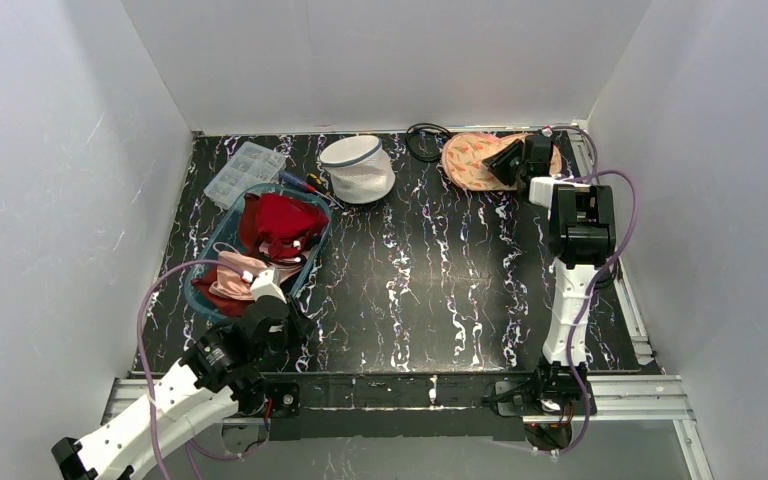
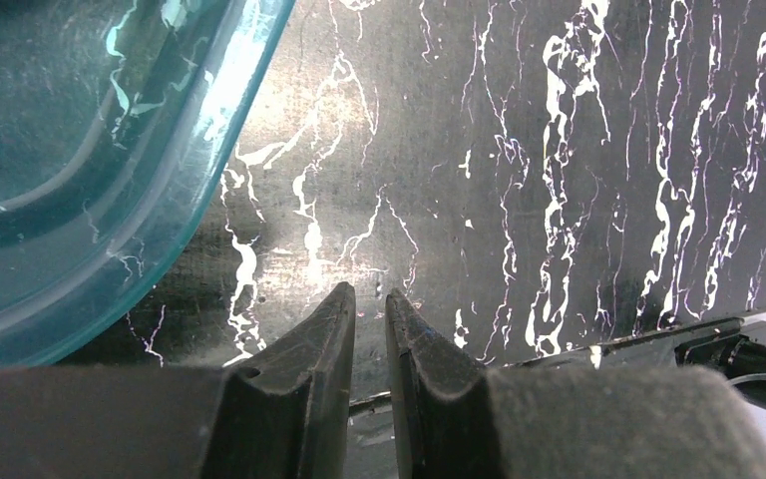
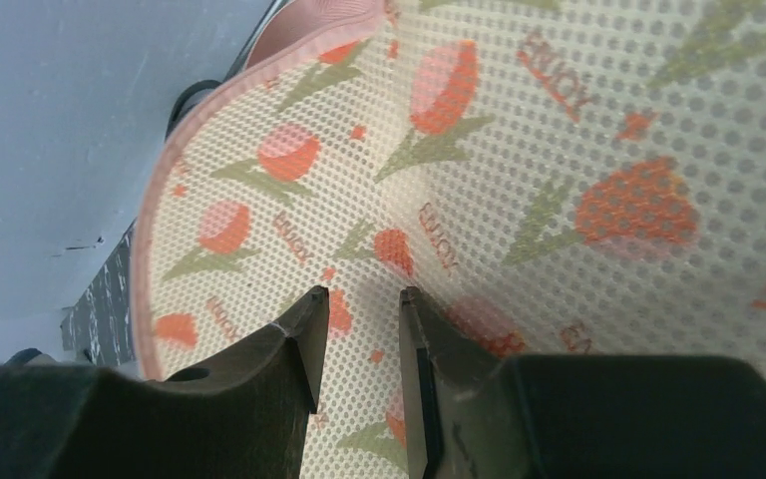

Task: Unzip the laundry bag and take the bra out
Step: Place the laundry bag in the bin, then pick up the laundry bag at the center of the board.

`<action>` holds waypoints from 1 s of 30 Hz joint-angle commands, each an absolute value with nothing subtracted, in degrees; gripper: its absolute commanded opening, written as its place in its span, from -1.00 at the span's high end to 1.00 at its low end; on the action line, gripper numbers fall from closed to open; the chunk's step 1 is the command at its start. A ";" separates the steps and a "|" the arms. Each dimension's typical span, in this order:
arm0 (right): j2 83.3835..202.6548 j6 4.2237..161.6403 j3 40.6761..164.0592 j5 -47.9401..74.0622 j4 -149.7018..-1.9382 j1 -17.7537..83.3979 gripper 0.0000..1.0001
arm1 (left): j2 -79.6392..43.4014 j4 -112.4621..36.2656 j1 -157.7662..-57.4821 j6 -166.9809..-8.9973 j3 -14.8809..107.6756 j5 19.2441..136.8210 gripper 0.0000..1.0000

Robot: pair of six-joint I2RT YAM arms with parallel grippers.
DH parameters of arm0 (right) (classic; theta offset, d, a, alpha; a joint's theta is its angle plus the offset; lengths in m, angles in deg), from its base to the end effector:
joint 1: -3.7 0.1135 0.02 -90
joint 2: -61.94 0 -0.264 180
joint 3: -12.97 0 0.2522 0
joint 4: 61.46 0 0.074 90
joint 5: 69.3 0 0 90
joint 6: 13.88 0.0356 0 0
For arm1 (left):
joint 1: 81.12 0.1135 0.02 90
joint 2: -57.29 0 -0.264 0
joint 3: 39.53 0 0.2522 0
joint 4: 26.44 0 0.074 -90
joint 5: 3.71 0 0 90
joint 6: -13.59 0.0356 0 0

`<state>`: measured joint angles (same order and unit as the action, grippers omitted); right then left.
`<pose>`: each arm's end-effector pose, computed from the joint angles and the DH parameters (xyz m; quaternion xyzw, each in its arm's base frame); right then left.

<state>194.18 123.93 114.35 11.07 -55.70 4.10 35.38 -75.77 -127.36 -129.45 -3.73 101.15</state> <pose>0.5127 0.0095 0.1333 0.2968 0.7880 0.2830 0.4591 0.0814 -0.0718 0.2097 -0.1114 0.8762 -0.2719 0.3819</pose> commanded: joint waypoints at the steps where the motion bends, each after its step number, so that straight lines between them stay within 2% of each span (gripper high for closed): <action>1: 195.12 123.75 117.48 11.97 -55.39 4.48 0.18 | 35.12 -78.34 -127.53 -128.44 -1.69 104.21 0.66; 3: 193.65 123.53 116.28 11.86 -53.59 4.46 0.09 | 35.42 -78.35 -127.53 -128.52 -1.69 104.22 0.65; 7: 188.34 122.61 116.82 11.44 -53.80 4.42 -0.22 | 35.90 -78.35 -127.53 -128.22 -1.05 104.31 0.64; 12: 176.94 121.08 116.23 12.68 -55.49 5.89 -0.41 | 35.76 -78.35 -127.53 -128.02 1.10 104.41 0.53; 14: 171.14 118.42 114.87 14.60 -56.70 7.79 -0.46 | 35.40 -78.36 -127.51 -127.33 2.82 105.04 0.34; 16: 164.24 111.21 112.86 19.43 -58.05 11.76 -0.49 | 34.68 -79.00 -127.53 -126.48 5.15 107.04 0.06; 18: 157.02 102.31 110.47 27.61 -59.86 18.79 -0.54 | 33.18 -80.00 -127.53 -125.56 9.07 109.69 -0.27; 21: 148.28 97.13 106.61 33.43 -63.21 26.12 -0.62 | 29.72 -80.68 -127.44 -123.61 14.59 113.13 -0.59; 23: 140.83 98.77 102.15 34.23 -65.36 28.77 -0.88 | 26.31 -79.37 -127.43 -121.58 17.83 113.95 -0.80; 25: 134.31 102.04 96.39 34.68 -67.49 31.02 -0.97 | 23.37 -78.00 -127.44 -120.88 20.67 115.30 -0.95; 28: 123.72 102.34 83.74 36.58 -65.90 37.29 -0.97 | 19.54 -71.30 -127.40 -114.39 23.51 114.25 -0.97; 30: 118.22 100.15 78.25 42.63 -69.33 42.88 -0.97 | 15.45 -69.35 -127.13 -111.16 28.10 113.72 -0.96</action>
<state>124.20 102.90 88.10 33.28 -62.21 35.49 20.71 -74.92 -127.36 -119.26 21.80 111.81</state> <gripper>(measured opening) 0.985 0.981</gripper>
